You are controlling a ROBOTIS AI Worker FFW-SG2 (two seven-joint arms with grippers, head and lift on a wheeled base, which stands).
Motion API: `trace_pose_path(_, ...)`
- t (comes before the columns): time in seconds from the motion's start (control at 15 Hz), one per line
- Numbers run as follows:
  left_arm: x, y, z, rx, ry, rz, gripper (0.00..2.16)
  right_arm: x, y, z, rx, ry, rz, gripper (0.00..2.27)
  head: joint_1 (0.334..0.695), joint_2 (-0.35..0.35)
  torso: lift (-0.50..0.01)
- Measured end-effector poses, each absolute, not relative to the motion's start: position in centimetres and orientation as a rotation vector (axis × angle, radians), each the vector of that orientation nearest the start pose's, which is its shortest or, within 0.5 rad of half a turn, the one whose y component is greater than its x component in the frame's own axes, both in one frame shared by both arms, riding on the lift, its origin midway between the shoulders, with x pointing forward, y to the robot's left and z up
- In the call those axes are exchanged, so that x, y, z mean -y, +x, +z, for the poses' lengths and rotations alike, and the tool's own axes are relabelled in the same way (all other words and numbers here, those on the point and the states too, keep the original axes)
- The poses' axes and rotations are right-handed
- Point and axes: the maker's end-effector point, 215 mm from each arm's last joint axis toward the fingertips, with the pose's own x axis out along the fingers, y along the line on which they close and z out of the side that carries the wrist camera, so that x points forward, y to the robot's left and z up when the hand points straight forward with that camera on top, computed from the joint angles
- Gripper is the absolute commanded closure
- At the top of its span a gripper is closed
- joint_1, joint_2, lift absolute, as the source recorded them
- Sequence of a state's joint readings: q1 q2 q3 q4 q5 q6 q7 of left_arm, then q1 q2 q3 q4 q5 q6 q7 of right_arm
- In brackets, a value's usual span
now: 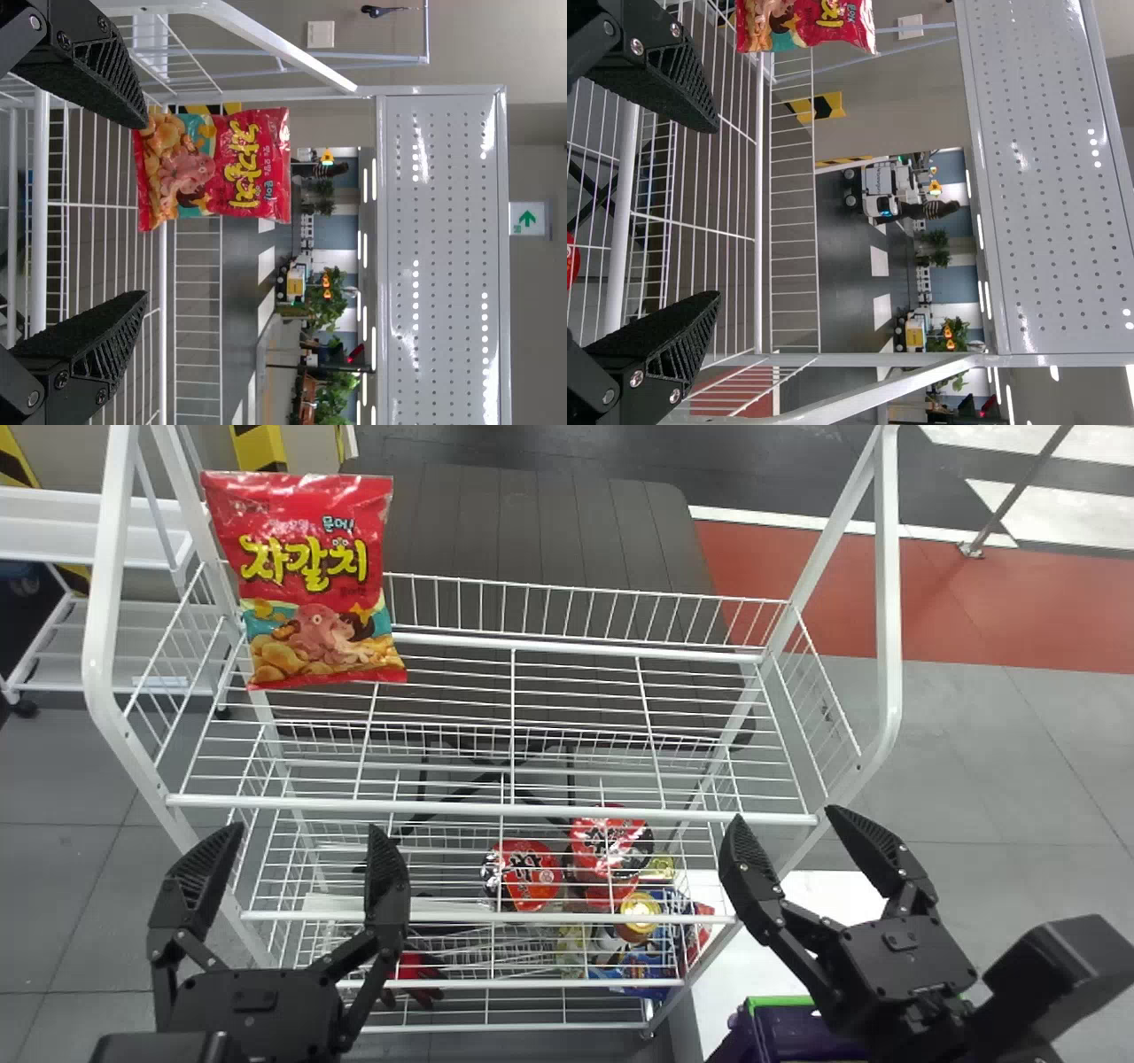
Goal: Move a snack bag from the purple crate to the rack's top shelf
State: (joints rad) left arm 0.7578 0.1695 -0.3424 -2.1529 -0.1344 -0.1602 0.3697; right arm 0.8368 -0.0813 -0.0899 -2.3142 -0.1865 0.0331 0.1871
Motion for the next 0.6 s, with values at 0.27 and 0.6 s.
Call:
trace_pose_path(0.27,-13.06,34.21,-33.09,-0.008,0.024,-0.021,0.15,22.53,35.21,-32.38,-0.109,0.075,0.18,0.17,0.695,-0.157,0.0)
trace_pose_path(0.6,-13.31,34.37,-32.42,0.007,0.034,-0.012,0.15,22.62,35.18,-32.36,-0.109,0.073,0.18,0.17,0.695,-0.155,0.0)
